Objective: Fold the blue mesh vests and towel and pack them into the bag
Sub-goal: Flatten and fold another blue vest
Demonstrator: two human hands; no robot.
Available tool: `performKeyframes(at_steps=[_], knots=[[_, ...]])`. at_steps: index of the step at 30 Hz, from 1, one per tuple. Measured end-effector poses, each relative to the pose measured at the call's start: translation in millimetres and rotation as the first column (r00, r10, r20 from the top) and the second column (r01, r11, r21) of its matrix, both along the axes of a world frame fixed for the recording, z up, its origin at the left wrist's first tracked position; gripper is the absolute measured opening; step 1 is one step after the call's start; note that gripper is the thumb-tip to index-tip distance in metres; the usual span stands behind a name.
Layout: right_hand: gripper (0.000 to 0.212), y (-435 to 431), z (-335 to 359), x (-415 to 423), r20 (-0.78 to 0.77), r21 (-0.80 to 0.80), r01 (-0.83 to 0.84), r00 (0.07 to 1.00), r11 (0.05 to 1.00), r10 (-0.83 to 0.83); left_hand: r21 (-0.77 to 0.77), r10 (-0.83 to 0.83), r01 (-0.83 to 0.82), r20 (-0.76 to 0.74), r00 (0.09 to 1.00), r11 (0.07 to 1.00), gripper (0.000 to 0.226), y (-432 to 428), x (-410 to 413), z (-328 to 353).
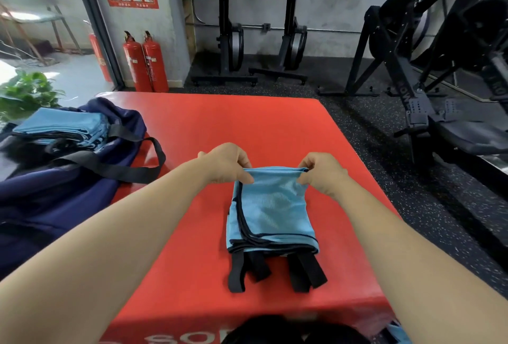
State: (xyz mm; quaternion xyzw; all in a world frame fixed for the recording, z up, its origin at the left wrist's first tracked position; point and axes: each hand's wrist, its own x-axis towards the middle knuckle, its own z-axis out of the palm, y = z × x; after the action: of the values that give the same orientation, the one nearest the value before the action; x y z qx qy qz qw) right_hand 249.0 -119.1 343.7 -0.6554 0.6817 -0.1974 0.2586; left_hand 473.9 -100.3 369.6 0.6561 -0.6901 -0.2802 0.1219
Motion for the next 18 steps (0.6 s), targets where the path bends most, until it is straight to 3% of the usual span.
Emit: performKeyframes(at_steps=[4, 10, 18], knots=[[0.022, 48, 2, -2, -0.153, -0.184, -0.075, 0.987, 0.98, 0.047, -0.223, -0.043, 0.073, 0.139, 0.989, 0.972, 0.012, 43, -3, -7], [0.026, 111, -17, -4, -0.299, -0.345, -0.198, 0.95, 0.917, 0.093, -0.349, -0.127, 0.217, 0.264, 0.956, 0.911, 0.012, 95, -1, -37], [0.024, 145, -41, -11, -0.51, -0.258, -0.277, 0.853, 0.926, 0.113, -0.311, -0.172, 0.309, 0.397, 0.902, 0.899, 0.03, 126, -1, -59]])
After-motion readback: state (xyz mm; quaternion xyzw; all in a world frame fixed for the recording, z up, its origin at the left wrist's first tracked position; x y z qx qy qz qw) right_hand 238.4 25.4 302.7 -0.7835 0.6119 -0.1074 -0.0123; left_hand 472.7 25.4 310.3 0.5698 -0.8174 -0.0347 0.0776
